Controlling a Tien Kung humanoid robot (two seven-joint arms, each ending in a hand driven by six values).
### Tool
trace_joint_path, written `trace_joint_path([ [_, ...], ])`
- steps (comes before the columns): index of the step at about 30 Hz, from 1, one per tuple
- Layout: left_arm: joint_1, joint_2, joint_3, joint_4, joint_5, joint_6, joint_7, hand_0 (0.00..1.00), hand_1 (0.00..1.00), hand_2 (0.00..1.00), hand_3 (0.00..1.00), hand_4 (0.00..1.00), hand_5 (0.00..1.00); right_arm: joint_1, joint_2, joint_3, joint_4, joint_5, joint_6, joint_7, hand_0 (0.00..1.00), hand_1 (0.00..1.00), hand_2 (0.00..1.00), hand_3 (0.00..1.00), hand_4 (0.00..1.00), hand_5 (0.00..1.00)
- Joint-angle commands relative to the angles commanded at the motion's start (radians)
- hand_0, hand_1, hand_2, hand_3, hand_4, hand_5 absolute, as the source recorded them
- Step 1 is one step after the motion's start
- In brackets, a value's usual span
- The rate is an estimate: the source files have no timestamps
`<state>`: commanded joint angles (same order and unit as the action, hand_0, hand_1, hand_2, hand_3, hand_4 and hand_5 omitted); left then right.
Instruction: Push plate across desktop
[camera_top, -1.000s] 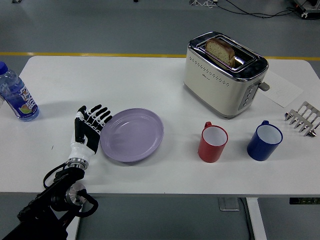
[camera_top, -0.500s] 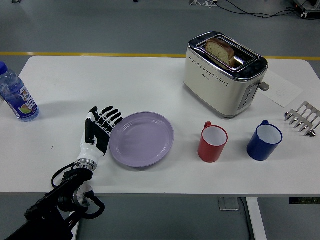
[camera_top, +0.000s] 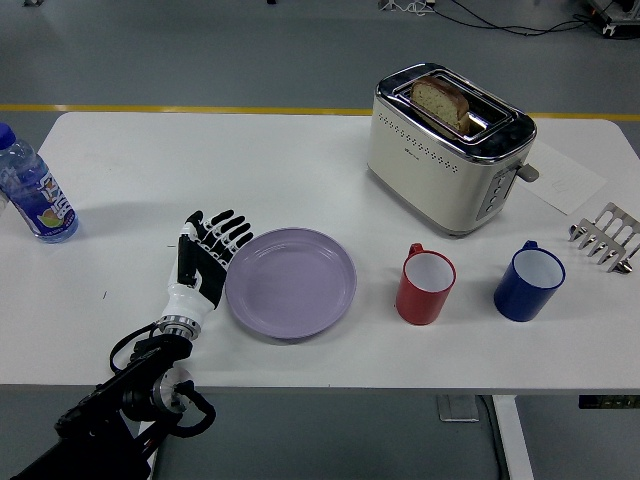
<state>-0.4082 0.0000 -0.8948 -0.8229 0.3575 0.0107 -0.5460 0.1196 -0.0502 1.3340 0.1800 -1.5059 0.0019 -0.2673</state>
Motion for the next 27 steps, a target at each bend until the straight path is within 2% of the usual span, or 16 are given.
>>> trace_joint_path([
  [13, -0.017, 0.0, 0.059, -0.006, -0.022, 0.002, -0.003, 0.665, 0.652, 0.595, 0.546, 0.507, 0.998, 0.002, 0.0, 0.002, 0.0, -0.002, 0.001, 0.0, 0.692, 0.679, 0.697, 0.613, 0.489, 0.221],
  [27, -0.023, 0.0, 0.082, -0.012, -0.028, 0.001, -0.004, 0.665, 0.651, 0.595, 0.545, 0.505, 0.998, 0.0, 0.001, 0.004, 0.0, -0.003, 0.002, 0.0, 0.692, 0.679, 0.697, 0.613, 0.492, 0.221],
])
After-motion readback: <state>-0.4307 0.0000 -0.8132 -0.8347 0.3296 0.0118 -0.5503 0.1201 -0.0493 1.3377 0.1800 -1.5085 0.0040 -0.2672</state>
